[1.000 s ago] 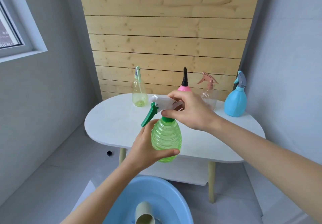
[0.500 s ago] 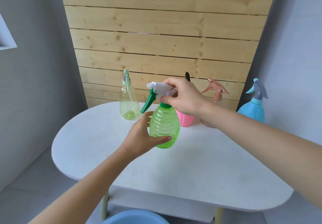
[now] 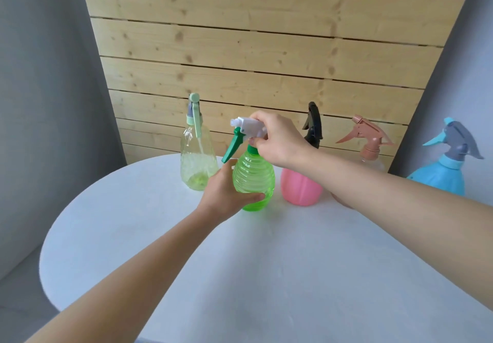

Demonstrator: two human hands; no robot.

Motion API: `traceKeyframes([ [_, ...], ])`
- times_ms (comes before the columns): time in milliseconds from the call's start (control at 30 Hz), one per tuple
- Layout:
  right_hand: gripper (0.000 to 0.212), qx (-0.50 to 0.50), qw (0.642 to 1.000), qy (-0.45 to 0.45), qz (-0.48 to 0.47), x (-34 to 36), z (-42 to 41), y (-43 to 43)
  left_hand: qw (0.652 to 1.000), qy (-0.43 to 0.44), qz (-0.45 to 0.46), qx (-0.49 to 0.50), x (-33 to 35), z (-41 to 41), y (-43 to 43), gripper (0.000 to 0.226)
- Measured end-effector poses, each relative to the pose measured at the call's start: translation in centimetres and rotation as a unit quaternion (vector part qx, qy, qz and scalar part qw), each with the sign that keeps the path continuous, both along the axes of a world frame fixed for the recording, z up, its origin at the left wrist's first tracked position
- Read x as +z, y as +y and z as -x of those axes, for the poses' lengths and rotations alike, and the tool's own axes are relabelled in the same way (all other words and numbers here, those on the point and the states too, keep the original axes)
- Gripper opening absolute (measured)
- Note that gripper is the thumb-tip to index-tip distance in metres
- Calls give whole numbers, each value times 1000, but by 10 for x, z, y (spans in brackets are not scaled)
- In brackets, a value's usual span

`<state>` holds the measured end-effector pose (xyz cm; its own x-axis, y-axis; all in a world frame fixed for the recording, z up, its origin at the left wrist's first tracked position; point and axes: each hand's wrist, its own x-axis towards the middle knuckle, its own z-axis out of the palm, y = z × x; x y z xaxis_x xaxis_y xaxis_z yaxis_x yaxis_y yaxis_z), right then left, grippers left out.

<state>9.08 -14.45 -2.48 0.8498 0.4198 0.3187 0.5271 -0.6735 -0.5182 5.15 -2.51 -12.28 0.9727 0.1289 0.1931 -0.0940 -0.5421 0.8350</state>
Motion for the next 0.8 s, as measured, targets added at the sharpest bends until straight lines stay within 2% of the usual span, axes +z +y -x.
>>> traceKeyframes([
  [367, 33, -42, 999, -4, 27, -11, -40, 12, 1000, -4, -21, -3, -15, -46, -1, 79],
  [800, 39, -59, 998, -9, 8, -17, -50, 10, 999, -9, -50, 3, -25, -61, -3, 90],
])
